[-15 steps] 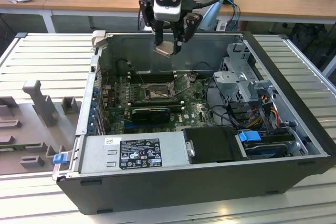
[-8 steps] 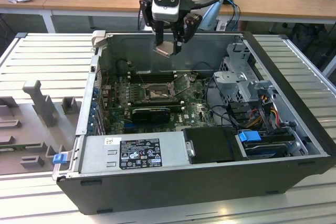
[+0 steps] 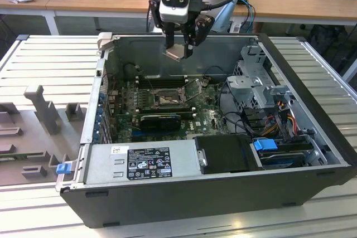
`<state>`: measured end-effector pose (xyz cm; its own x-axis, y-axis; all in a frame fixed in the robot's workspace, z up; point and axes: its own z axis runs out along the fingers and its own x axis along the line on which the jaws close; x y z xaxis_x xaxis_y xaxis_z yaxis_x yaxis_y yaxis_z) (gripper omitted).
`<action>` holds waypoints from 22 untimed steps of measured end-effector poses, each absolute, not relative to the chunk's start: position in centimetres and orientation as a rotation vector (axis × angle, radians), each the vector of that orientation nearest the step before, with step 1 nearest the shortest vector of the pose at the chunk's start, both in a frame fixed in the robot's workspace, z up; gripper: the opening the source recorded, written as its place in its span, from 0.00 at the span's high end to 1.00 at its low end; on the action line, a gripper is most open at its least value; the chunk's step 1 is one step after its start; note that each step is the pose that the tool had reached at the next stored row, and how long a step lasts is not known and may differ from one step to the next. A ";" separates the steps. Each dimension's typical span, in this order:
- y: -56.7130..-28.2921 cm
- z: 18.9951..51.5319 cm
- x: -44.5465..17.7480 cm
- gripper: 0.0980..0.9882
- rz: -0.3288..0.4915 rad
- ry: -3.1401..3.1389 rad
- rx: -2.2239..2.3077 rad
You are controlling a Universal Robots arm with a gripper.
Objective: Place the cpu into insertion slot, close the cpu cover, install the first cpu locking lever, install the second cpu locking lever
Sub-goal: 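Place the cpu into insertion slot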
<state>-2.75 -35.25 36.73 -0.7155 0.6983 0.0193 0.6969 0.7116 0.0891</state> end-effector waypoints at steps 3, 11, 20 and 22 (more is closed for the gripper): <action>-35.3 36.7 -2.8 0.52 0.140 2.885 1.194; -35.3 36.7 -2.8 0.52 0.140 2.869 1.229; -35.3 36.6 -2.8 0.52 0.139 2.851 1.267; -35.3 36.6 -2.8 0.52 0.139 2.847 1.275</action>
